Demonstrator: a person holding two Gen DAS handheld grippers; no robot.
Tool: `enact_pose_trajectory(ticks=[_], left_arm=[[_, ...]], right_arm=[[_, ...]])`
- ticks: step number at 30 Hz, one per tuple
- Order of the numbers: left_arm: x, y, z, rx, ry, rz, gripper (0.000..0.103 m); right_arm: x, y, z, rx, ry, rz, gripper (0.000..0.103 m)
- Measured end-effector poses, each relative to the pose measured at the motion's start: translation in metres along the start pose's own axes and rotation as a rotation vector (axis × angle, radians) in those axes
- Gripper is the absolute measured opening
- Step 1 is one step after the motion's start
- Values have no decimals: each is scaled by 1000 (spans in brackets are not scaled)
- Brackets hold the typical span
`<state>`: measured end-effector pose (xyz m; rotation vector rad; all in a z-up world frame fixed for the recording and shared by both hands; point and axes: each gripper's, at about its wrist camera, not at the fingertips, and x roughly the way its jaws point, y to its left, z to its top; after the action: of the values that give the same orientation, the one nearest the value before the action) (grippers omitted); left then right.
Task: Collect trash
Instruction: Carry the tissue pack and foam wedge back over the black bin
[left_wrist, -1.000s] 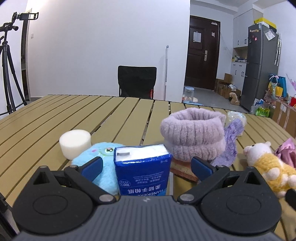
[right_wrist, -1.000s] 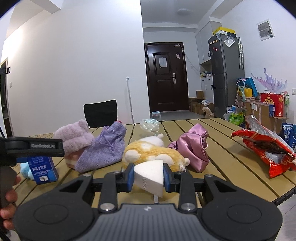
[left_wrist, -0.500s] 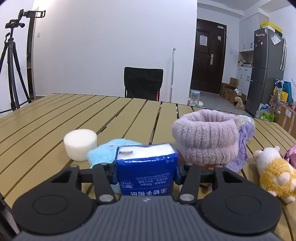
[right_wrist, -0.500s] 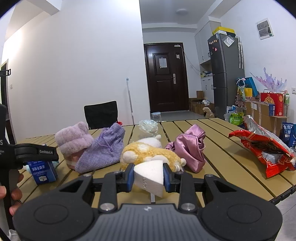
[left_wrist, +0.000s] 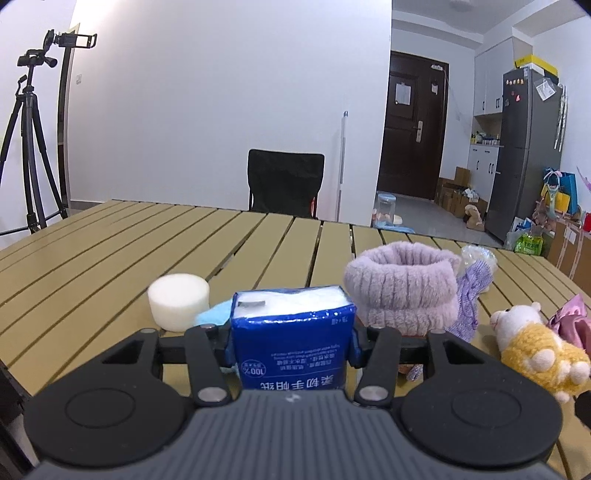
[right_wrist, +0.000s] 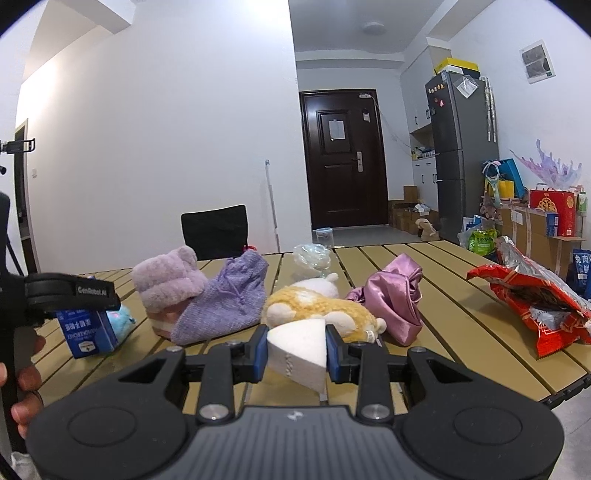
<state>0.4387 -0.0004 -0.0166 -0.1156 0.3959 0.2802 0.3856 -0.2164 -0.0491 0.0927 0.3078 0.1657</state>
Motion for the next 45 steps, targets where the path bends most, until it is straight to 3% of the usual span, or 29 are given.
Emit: enact_pose_trajectory(ticks=[13, 31, 45], left_arm=[[-51, 24, 7, -6, -27, -75, 52], [-123, 59, -6, 18, -79, -129, 52], [-158, 83, -43, 14, -20, -134, 52]], right_arm=[[-23, 11, -3, -31, -4, 33, 30], [-70, 28, -12, -47, -13, 39, 30], [-103, 39, -37, -67, 27, 49, 30]])
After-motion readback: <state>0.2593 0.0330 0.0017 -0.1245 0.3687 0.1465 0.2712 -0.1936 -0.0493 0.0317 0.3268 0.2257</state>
